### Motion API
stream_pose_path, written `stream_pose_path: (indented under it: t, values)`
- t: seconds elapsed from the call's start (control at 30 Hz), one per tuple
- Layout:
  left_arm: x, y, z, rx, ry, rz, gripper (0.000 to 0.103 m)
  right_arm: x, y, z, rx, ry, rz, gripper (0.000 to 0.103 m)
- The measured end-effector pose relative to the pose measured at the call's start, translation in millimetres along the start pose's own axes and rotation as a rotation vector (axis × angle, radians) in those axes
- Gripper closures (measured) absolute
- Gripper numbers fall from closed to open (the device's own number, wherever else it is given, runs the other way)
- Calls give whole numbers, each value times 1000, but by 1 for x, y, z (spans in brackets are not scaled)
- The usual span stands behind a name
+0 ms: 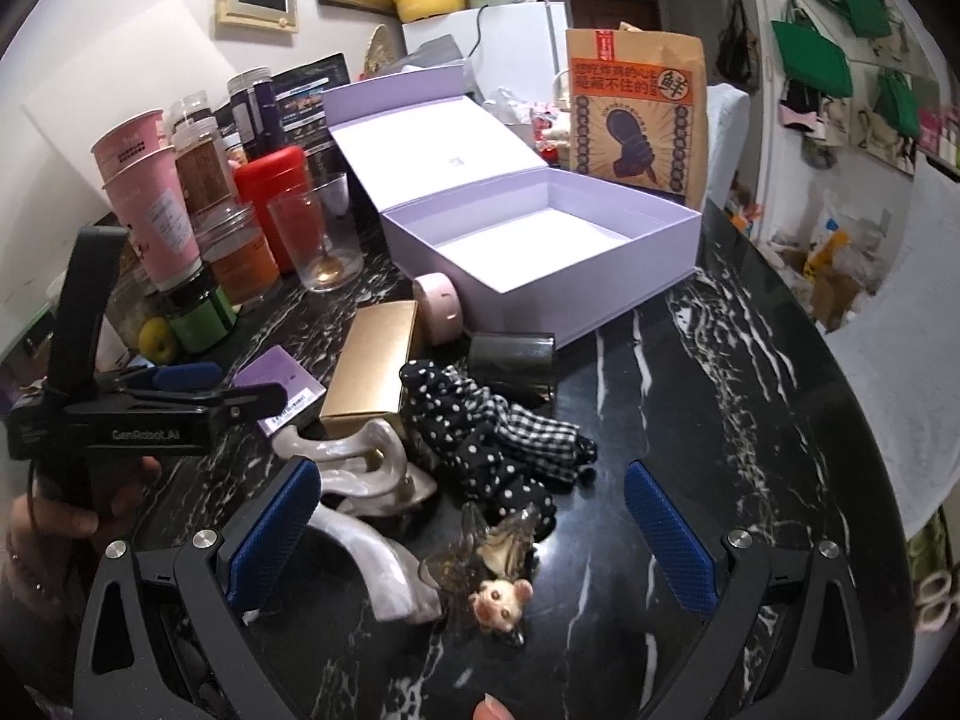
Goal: Organize rigid objects
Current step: 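Grasp the purple card box with the left tool while the right tool grasps the gold claw clip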
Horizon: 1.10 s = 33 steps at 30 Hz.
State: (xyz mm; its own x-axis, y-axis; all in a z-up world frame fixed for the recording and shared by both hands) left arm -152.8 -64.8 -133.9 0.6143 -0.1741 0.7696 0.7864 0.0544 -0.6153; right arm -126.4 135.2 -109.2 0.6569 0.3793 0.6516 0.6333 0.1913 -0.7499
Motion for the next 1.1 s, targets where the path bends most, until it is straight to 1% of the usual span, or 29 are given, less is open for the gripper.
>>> stream_pose_path:
  t: [0.13, 0.27, 0.57, 0.67, 0.77, 0.83, 0.93, 1.1]
  values:
    - [-13, -4, 1, -53, -46, -26, 0, -10, -1, 2, -16, -15, -20, 0]
    - [-17, -4, 5, -105, -67, -39, 0, -17, -1, 6, -34, -25, -39, 0]
    - [-16, -4, 7, -163, -42, -37, 0, -21, -5, 7, -26, -21, -41, 0]
    - [-13, -5, 4, -148, -41, -35, 0, -21, -6, 7, -24, -23, -43, 0]
    - [-5, -7, 2, -130, -21, -1, 0, -19, -7, 8, -24, -19, -37, 0]
    - [0, -9, -1, -117, -26, 19, 0, -18, -9, 8, -25, -18, -35, 0]
    - [-1, -10, -5, -97, -45, 8, 0, -17, -11, 7, -22, -16, -29, 0]
    - [-12, -1, -8, -10, -50, -37, 0, -16, -11, 9, -13, 12, -30, 0]
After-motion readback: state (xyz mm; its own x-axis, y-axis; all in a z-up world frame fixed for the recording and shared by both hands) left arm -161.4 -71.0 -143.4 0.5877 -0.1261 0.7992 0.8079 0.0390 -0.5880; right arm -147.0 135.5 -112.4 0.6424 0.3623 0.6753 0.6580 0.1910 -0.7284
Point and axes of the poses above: each gripper's, at about its wrist camera, not at the fingertips, and x roughly against the way its jaws point, z to its right, y to its underside, the point moved 8 cm from there along -x, roughly the way its jaws point, and after that the axes turned 2 degrees about y, right-handed, at the moved point
